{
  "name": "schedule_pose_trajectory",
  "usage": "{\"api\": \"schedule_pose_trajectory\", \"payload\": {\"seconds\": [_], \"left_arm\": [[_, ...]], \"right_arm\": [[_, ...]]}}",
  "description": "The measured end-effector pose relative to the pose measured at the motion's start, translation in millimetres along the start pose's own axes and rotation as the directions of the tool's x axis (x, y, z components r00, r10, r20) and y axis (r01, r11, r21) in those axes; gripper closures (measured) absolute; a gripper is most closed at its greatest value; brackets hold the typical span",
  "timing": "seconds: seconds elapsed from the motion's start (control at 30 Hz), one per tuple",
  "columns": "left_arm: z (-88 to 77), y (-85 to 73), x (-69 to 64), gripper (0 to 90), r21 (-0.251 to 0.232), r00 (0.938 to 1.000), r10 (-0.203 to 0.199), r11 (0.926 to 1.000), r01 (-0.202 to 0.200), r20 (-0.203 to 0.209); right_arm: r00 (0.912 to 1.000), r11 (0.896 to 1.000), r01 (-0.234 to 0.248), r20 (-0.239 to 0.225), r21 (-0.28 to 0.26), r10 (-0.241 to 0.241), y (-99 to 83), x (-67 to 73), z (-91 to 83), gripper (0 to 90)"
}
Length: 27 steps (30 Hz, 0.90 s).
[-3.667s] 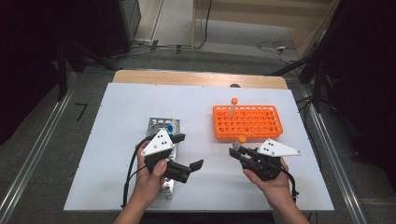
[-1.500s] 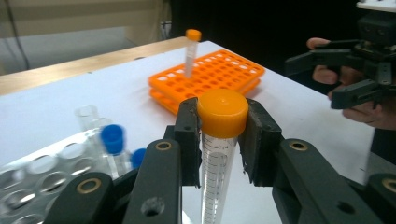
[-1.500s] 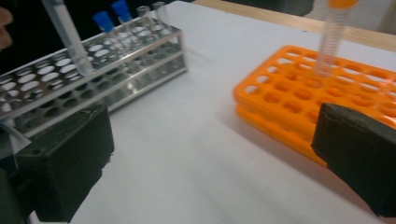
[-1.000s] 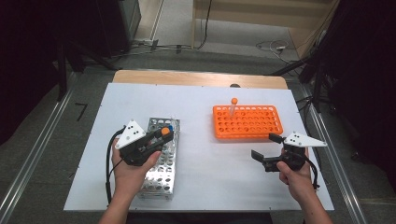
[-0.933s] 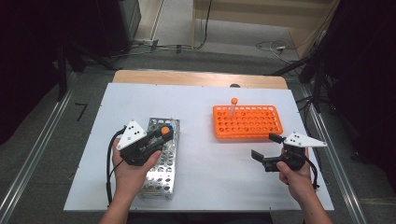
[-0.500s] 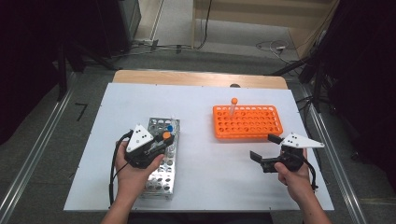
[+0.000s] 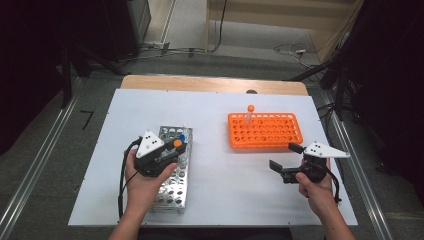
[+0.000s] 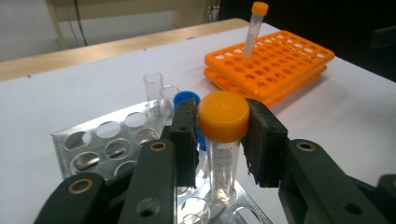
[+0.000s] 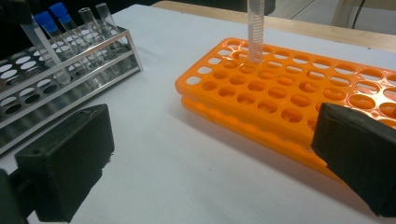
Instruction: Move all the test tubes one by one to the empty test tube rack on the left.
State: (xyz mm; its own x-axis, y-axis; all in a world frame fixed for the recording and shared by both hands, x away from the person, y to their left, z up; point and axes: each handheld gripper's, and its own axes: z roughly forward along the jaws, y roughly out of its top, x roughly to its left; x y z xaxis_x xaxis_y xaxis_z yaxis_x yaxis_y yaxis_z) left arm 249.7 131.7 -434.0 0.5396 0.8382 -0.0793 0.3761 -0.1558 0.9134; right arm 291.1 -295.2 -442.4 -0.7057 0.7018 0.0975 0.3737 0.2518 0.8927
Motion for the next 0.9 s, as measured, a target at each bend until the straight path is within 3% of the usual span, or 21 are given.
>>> {"api": "schedule_pose_trajectory", "payload": {"seconds": [0.07, 0.2, 0.27, 0.37, 0.63, 0.77, 0.9], "left_arm": [[0.9, 0.0, -2.2, 57.2, -0.004, 0.9999, 0.013, 0.9999, -0.013, -0.011], [-4.5, 4.3, -3.5, 48.1, -0.043, 0.9997, -0.003, 0.9991, 0.002, -0.024], [-9.9, 6.5, -4.2, 52.3, -0.056, 0.9997, -0.002, 0.9984, 0.0, -0.024], [-14.3, 7.9, -5.7, 68.1, -0.059, 0.9999, 0.008, 0.9982, -0.009, -0.014], [-1.0, 5.4, -12.9, 68.9, -0.002, 0.999, 0.043, 0.9991, -0.043, -0.005], [-4.4, 4.4, -11.9, 53.6, -0.023, 0.9992, 0.038, 0.999, -0.039, -0.014], [-10.9, 3.3, -5.6, 40.0, -0.08, 0.9993, -0.009, 0.9967, 0.012, 0.037]], "right_arm": [[1.0, 1.0, 0.0, -0.001, 0.002, 0.0, -0.1, 0.3, 0.4, 0.0], [1.0, 1.0, 0.008, -0.001, 0.008, -0.008, -0.1, 2.1, 2.0, 0.0], [1.0, 1.0, 0.009, -0.002, 0.005, -0.009, 0.1, 2.8, 1.5, 0.0], [1.0, 1.0, 0.008, -0.003, 0.0, -0.008, 0.2, 2.4, 1.0, 0.0], [1.0, 1.0, 0.008, -0.006, 0.001, -0.008, 0.0, 2.5, 1.4, 0.0], [1.0, 1.0, 0.005, -0.009, -0.002, -0.005, 0.0, 1.1, 1.5, 0.0], [0.9999, 1.0, 0.004, -0.01, -0.001, -0.004, 0.2, -0.1, 3.8, 0.0]]}}
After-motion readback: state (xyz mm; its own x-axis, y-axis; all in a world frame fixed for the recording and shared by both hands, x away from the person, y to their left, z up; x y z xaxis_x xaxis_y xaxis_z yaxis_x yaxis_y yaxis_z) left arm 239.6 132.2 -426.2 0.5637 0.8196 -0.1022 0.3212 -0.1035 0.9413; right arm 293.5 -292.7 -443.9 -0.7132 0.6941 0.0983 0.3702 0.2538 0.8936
